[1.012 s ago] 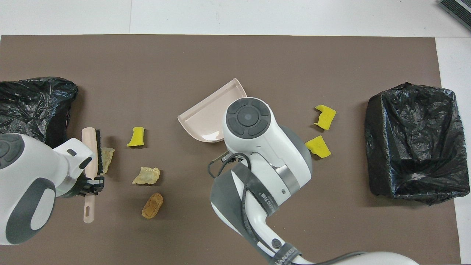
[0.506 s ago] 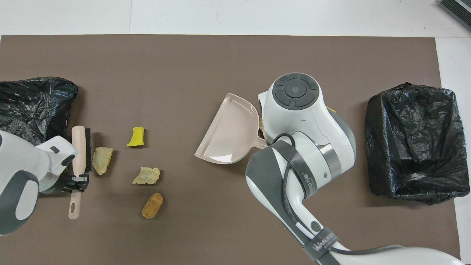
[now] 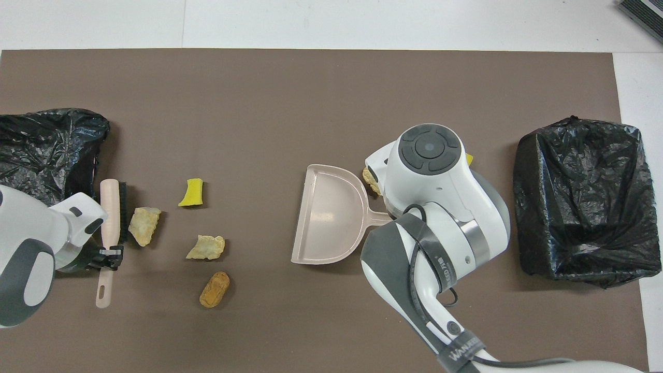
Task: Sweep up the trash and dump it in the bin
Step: 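Sweep bread and sponge into the dustpan with the left gripper's brush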
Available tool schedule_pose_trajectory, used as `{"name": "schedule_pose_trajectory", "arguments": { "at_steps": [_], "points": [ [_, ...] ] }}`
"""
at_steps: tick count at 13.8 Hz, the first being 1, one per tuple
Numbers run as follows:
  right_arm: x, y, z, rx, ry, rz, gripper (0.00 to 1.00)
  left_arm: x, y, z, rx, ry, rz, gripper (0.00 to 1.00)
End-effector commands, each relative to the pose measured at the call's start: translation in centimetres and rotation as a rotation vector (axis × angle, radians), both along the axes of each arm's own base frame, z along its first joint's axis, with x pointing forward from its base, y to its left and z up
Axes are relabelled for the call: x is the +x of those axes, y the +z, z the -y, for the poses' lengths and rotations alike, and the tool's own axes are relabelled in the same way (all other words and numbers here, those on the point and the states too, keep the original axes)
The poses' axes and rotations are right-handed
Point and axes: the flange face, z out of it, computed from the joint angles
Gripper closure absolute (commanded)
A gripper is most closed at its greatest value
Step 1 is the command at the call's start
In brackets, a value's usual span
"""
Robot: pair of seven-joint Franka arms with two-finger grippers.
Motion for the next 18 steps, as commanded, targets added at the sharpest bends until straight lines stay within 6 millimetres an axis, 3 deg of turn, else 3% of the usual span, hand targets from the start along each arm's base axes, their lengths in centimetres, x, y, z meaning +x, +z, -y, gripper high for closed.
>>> {"name": "schedule_pose_trajectory", "arguments": {
  "at_steps": [1,4,8,11,15,18],
  "points": [
    [-1.9,-0.6,1.4,0.025,0.121,0.056,1.00,0.2,-1.6,2.7,0.012,-0.032,-0.005,1.00],
    [-2.1,-1.4,1.2,0.003,0.198,0.055,1.00,0.6,-2.8,6.7,0.009,-0.095,0.022,1.00],
    [-2.1,-1.6,1.1,-0.023,0.225,0.064,1.00,0.3,-2.7,10.8,-0.029,-0.138,0.038,1.00],
    [-2.2,-2.3,0.2,-0.022,0.215,0.068,1.00,-0.6,-2.6,13.7,-0.032,-0.203,0.032,1.00],
    [-2.6,-2.9,-0.2,-0.023,0.206,0.068,1.00,-2.9,-2.3,19.2,-0.061,-0.302,0.014,1.00],
    [-2.6,-2.9,-0.2,-0.022,0.206,0.069,1.00,-4.0,-2.2,21.0,-0.067,-0.352,-0.009,1.00]
  ]
}}
